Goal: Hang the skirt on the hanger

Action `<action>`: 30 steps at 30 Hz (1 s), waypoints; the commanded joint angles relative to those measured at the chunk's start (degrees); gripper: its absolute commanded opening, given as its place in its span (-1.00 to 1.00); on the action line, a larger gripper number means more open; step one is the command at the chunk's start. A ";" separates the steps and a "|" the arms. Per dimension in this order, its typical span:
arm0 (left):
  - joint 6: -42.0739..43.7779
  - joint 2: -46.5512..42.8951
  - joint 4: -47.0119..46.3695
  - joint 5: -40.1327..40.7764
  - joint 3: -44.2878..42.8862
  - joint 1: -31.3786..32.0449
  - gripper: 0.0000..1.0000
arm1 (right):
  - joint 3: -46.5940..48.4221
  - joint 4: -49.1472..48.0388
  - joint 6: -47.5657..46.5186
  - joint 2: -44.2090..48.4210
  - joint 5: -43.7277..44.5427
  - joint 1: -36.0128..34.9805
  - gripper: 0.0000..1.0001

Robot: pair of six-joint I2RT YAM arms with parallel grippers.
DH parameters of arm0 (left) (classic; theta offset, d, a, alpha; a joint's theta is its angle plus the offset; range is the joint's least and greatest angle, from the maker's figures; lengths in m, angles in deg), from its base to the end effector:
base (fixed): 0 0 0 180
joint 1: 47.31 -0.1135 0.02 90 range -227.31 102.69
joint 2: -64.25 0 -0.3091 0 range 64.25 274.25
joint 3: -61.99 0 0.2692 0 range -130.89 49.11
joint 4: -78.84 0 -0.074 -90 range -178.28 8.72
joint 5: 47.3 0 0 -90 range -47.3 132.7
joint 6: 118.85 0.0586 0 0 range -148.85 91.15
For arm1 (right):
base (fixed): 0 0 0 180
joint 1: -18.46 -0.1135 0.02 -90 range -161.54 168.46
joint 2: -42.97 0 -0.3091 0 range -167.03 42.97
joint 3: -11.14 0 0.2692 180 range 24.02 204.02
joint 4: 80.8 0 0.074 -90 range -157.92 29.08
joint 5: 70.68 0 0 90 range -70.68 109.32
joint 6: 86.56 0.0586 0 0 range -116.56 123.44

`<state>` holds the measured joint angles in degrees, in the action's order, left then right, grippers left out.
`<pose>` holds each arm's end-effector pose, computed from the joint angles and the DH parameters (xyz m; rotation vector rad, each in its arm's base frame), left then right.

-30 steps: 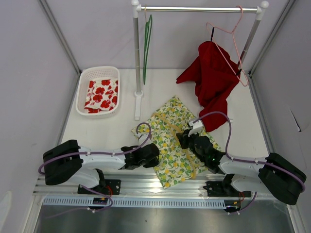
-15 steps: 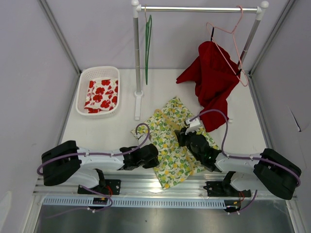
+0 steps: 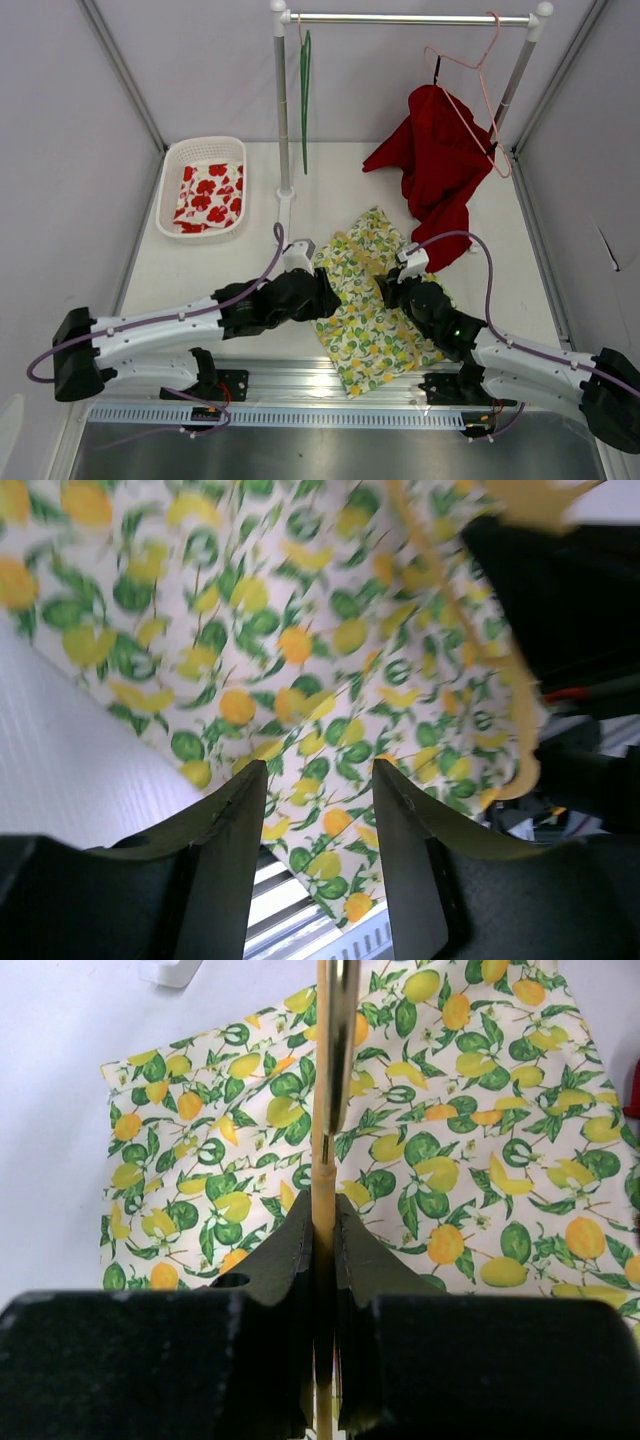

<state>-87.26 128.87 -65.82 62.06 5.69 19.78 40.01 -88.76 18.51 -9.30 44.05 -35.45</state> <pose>0.1142 -0.2203 0.2646 0.0069 2.3941 -0.7220 0.1379 0.1476 0.2172 -0.3176 1.8111 0.4541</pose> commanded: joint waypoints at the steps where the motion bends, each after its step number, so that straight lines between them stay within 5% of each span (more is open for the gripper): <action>1: 7.08 -4.49 5.57 5.59 -5.35 -0.21 0.05 | 5.97 4.92 -1.27 5.06 0.14 -0.14 -1.00; 5: 11.03 -7.66 7.78 7.27 -9.48 -0.29 0.08 | 16.77 17.03 -3.72 5.60 3.74 -0.23 -1.00; 16: 16.66 -12.06 12.69 9.74 -19.68 -0.38 0.08 | 43.15 29.01 -12.95 -3.52 8.23 1.78 -1.00; 30: 19.47 -19.09 19.38 11.50 -22.32 -0.38 0.10 | 73.62 28.05 -14.89 -21.90 -15.05 24.46 -1.00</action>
<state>-70.24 110.79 -48.09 72.13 -13.83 19.63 104.34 -55.84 4.80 -28.18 36.34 -13.22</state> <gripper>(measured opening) 0.547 0.079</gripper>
